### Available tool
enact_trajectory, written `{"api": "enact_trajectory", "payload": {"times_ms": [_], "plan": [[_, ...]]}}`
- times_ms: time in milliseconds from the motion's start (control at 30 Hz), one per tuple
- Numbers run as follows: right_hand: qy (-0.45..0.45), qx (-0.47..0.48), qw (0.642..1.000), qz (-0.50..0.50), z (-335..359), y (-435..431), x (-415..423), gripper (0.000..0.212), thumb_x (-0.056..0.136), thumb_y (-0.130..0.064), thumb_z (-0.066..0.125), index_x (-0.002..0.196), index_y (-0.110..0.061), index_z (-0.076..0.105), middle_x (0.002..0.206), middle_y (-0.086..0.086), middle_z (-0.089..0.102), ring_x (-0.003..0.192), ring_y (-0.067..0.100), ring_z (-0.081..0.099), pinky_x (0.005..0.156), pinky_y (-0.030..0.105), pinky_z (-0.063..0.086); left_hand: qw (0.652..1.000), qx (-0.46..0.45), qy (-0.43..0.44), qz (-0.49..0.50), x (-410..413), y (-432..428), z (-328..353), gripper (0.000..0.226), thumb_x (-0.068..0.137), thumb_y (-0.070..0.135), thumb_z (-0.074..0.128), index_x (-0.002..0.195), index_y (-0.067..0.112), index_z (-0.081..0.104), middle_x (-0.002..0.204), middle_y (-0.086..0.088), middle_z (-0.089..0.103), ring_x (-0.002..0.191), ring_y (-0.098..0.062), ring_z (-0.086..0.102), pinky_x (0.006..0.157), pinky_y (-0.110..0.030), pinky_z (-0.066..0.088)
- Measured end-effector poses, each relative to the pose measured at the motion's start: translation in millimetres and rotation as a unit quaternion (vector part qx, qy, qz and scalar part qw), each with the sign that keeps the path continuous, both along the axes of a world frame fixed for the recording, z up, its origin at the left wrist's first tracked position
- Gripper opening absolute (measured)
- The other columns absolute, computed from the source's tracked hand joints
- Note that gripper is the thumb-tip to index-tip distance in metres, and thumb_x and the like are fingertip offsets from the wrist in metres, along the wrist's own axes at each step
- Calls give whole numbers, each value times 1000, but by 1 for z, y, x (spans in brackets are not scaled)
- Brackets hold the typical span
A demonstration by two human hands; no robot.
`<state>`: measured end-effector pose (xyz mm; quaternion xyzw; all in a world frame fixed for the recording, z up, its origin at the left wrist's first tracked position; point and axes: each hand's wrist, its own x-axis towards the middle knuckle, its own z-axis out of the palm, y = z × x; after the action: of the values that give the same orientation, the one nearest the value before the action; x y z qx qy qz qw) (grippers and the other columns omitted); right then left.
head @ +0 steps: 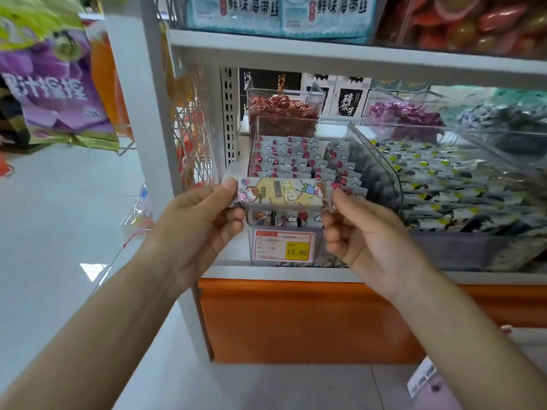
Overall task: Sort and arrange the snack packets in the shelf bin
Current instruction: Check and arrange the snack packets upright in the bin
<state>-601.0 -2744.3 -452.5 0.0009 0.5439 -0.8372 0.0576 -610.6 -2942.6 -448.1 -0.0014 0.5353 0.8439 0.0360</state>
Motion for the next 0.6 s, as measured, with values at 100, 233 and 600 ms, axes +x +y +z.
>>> {"api": "enact_trajectory", "payload": {"times_ms": [100, 233, 600], "plan": [[-13, -64, 997, 43, 0, -1, -3, 14, 72, -24, 63, 64, -13, 67, 60, 4, 60, 43, 9, 53, 37, 17, 44, 1000, -4, 8, 22, -3, 0, -2, 17, 73, 24, 60, 71, 7, 59, 51, 0, 56, 45, -4, 52, 45, -12, 47], [-27, -110, 992, 57, 1, -3, -6, 15, 74, -23, 61, 76, -8, 61, 58, 5, 59, 42, 10, 53, 36, 18, 43, 1000, 19, 7, 24, -3, 2, -2, 14, 75, 21, 59, 78, 8, 56, 55, 0, 56, 43, -3, 50, 41, -12, 43], [141, 157, 976, -50, -7, 6, -5, 18, 86, -24, 59, 100, -16, 67, 97, 13, 63, 67, 23, 67, 54, 21, 51, 960, -228, 162, 0, 6, 9, 4, 13, 90, 19, 52, 97, 17, 63, 89, -4, 70, 74, -17, 69, 61, -24, 55]]}}
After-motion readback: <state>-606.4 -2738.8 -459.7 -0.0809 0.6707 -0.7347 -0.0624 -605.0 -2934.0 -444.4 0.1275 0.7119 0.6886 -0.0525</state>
